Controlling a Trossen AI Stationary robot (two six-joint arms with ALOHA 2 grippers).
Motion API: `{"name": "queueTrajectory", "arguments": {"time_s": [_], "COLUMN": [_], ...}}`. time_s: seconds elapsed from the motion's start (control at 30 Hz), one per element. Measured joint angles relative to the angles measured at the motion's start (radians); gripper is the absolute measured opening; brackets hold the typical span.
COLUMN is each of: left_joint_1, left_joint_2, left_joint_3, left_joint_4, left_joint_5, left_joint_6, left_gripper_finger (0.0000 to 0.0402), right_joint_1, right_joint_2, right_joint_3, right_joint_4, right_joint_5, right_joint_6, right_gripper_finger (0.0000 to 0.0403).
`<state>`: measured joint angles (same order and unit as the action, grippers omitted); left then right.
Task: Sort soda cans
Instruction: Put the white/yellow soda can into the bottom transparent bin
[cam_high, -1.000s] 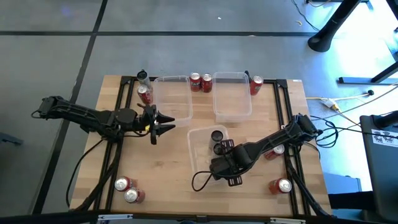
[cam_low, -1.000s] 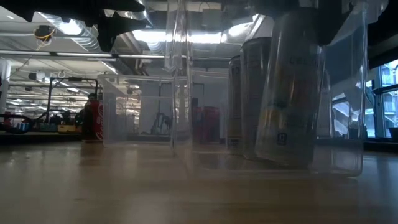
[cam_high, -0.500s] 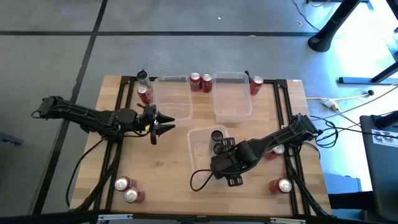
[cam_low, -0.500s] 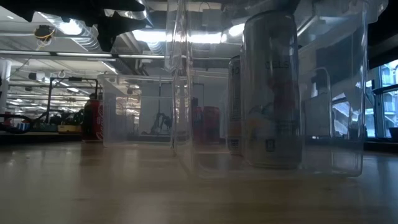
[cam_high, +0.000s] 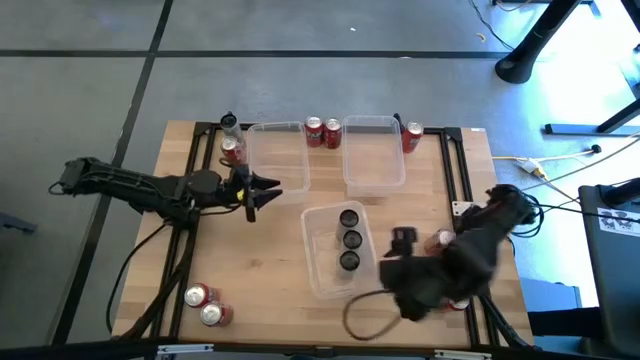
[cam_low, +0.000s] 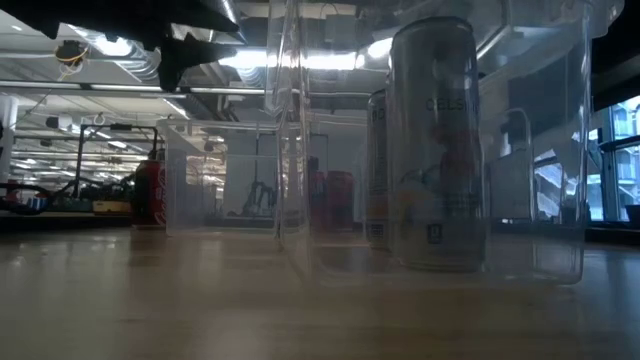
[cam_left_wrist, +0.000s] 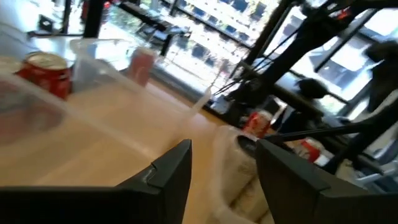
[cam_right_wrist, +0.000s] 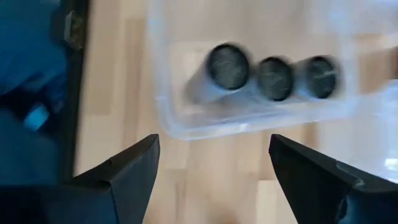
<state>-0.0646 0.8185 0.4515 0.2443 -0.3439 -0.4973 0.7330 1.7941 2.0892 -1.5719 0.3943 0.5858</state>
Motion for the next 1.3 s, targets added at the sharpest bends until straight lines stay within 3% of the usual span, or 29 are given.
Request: {"name": "queueTrajectory", "arguments": {"time_s": [0.13,0.3,0.5,0.7,0.97,1.3], "left_joint_1": [0.053,0.127,0.212,0.318,0.403,0.410], "left_joint_2": [0.000,0.000,0.000,-0.001,-0.006,0.039], "left_joint_3": [0.000,0.010,0.169,0.393,0.503,0.506], "left_joint_4": [-0.045,-0.073,-0.286,-0.523,-0.733,-0.755], "left_joint_5": [0.000,0.000,0.033,0.012,-0.344,-0.296], "left_joint_6": [-0.005,-0.011,0.083,0.195,0.166,0.127], "left_gripper_finger": [0.0213,0.0294,0.0389,0.0391,0.0398,0.0396], "right_joint_1": [0.108,0.193,0.225,0.222,0.222,0.222], "right_joint_2": [-0.080,-0.155,-0.212,-0.238,-0.239,-0.239], "right_joint_3": [-0.080,-0.220,-0.432,-0.613,-0.749,-0.824], "right_joint_4": [0.001,0.006,0.006,0.005,0.019,0.114], "right_joint_5": [0.172,0.300,0.409,0.515,0.609,0.631], "right_joint_6": [0.144,0.322,0.518,0.687,0.876,0.876], "right_gripper_finger": [0.0303,0.0303,0.0303,0.0303,0.0303,0.0303]}}
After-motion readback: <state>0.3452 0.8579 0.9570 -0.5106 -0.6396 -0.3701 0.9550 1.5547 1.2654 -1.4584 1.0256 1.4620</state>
